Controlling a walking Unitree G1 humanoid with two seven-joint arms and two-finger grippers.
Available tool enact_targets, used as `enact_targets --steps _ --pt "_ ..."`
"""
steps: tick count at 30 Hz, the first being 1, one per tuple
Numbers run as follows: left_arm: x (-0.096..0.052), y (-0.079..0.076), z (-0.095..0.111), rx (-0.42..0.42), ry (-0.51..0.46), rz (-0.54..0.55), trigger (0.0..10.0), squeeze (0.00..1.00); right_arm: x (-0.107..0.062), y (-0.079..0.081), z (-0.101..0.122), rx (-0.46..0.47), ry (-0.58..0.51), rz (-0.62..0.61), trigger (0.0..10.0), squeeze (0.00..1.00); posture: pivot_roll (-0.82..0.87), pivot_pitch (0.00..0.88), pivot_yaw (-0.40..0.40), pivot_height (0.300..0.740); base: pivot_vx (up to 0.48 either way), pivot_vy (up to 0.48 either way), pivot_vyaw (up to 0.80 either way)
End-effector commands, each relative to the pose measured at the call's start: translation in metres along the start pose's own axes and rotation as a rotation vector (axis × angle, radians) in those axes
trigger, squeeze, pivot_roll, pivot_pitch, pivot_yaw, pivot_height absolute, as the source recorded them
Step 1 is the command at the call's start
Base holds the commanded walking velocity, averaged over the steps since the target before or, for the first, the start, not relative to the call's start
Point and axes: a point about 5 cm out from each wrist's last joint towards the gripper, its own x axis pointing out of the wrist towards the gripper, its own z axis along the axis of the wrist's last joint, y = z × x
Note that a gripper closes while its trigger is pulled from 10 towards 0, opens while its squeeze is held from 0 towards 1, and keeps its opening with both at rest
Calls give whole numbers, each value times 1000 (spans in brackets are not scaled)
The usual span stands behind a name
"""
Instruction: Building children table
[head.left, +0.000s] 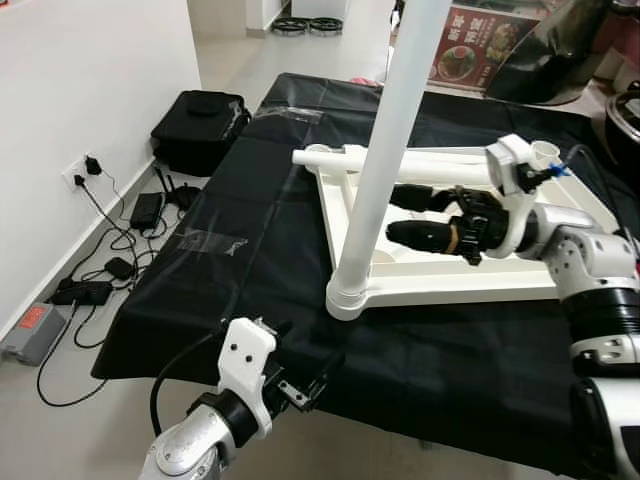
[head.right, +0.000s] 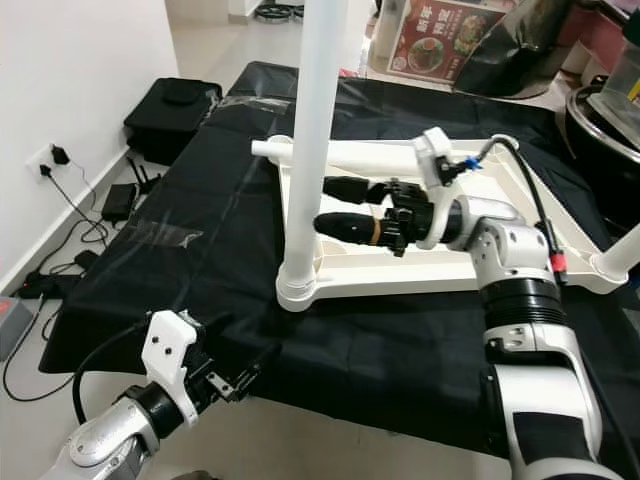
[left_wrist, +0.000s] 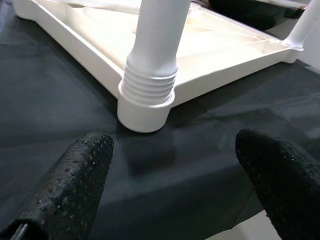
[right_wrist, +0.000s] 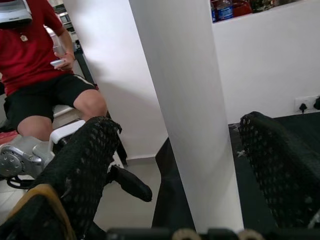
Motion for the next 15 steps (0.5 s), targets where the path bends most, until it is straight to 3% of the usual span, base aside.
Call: enact_targets --steps 1,15 --pt "-1 -3 -2 6 17 -12 10000 0 12 0 7 -33 -2 38 10000 0 155 136 -84 740 0 0 0" --pt "-2 -9 0 14 11 -27 10000 0 37 -8 6 -58 -12 14 10000 0 160 146 -91 740 0 0 0"
